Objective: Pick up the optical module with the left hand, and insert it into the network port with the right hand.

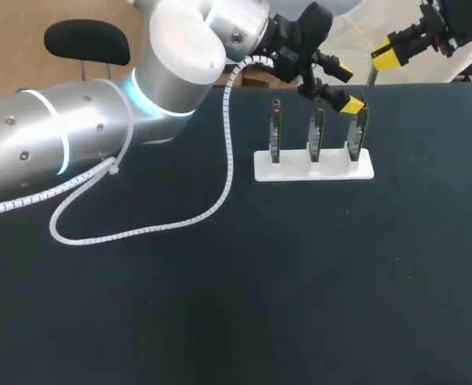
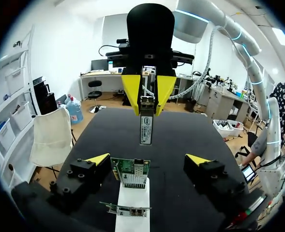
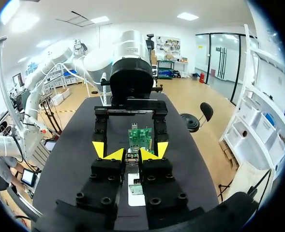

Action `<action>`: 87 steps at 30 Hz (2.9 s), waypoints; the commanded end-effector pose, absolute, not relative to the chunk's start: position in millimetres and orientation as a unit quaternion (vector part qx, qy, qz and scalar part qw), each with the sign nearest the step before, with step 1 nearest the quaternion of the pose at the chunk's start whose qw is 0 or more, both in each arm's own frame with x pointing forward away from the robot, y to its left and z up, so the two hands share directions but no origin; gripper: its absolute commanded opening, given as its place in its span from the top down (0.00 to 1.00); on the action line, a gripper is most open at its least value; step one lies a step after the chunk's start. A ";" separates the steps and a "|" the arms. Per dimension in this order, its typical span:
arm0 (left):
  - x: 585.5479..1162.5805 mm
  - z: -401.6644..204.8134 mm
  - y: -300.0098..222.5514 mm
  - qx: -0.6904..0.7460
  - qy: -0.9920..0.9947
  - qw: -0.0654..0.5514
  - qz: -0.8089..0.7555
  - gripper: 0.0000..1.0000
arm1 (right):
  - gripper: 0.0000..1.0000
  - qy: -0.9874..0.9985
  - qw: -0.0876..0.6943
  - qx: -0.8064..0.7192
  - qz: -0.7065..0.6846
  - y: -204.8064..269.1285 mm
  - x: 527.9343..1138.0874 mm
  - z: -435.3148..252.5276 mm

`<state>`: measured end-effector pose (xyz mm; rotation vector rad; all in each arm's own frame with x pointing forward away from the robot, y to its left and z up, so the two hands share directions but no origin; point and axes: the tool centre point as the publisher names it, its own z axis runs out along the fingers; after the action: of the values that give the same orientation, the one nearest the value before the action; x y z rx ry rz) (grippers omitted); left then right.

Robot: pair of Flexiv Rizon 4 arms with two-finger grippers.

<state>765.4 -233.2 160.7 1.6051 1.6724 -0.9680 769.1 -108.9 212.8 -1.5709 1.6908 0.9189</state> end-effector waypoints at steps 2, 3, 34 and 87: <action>770.1 160.2 -235.6 0.608 0.637 0.301 -0.367 0.00 | 1.00 0.644 0.322 -0.599 0.351 -108.4 771.5 212.1; 770.0 159.8 -235.3 0.608 0.637 0.301 -0.367 0.00 | 1.00 0.644 0.321 -0.599 0.351 -108.3 771.7 211.9; 770.1 157.0 -236.3 0.612 0.633 0.293 -0.372 0.00 | 1.00 0.640 0.316 -0.602 0.359 -109.3 771.3 208.5; 770.1 157.0 -236.3 0.612 0.633 0.293 -0.372 0.00 | 1.00 0.612 0.317 -0.634 0.350 -111.7 772.7 179.7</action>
<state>768.5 -235.4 156.6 1.6266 1.6829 -0.9908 769.4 -112.2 181.1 -1.6582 1.6165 0.9221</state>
